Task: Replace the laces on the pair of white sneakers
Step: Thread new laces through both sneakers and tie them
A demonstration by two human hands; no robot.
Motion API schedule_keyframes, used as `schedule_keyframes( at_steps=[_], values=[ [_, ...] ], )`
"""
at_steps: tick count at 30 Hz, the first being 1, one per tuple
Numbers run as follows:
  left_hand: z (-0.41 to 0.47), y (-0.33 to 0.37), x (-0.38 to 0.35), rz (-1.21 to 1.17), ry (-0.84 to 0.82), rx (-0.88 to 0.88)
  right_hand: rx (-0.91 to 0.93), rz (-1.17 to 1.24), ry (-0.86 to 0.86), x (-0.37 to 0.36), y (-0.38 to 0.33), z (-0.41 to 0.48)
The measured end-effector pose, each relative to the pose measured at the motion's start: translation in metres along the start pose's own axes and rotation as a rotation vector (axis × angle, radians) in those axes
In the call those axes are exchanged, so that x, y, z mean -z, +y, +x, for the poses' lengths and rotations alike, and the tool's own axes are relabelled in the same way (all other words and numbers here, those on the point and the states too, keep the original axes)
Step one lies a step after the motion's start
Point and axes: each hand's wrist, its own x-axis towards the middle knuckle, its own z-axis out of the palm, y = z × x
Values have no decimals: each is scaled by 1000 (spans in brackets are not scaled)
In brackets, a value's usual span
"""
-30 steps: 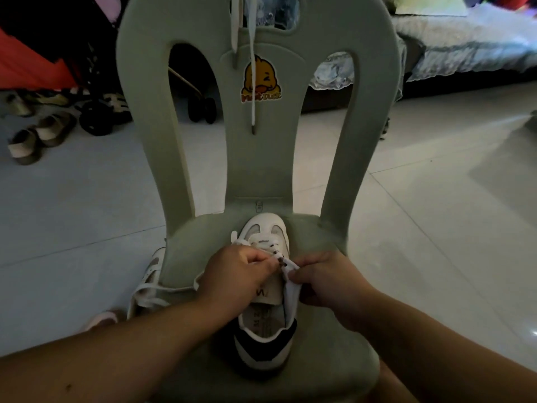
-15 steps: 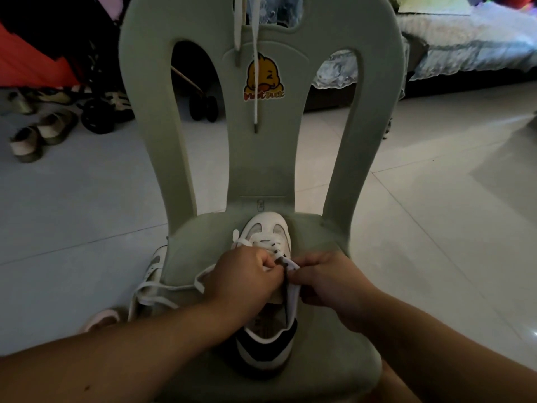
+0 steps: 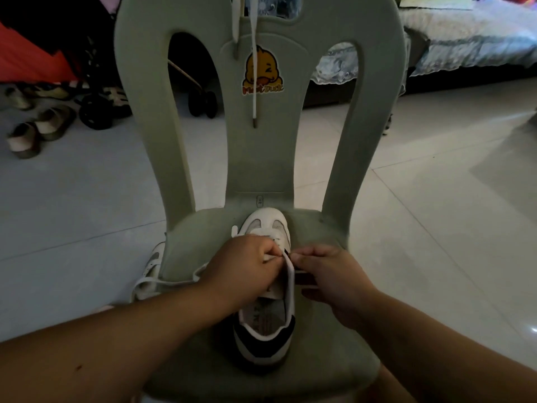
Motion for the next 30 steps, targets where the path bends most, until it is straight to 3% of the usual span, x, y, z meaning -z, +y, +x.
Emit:
schedule_keyframes(
  at_steps=[7,14,17,21,23,27,28,30],
  values=[
    [1,-2,5,39,-24,8,149,73,299,11,-7,4],
    [-1,-3,3,78,-71,3,257,141,482,55,-33,0],
    [0,-4,4,87,-81,4,272,257,624,85,-47,-3],
    [1,-5,4,96,-78,-14,204,615,796,113,-56,-4],
    [2,-5,5,66,-82,-34,158,719,753,112,-53,-1],
    [11,-8,7,62,-71,-35,124,793,487,93,-46,2],
    [12,-9,7,68,-71,-38,110,717,454,86,-44,3],
    [13,-9,7,60,-78,-50,123,287,393,70,-38,6]
  ],
)
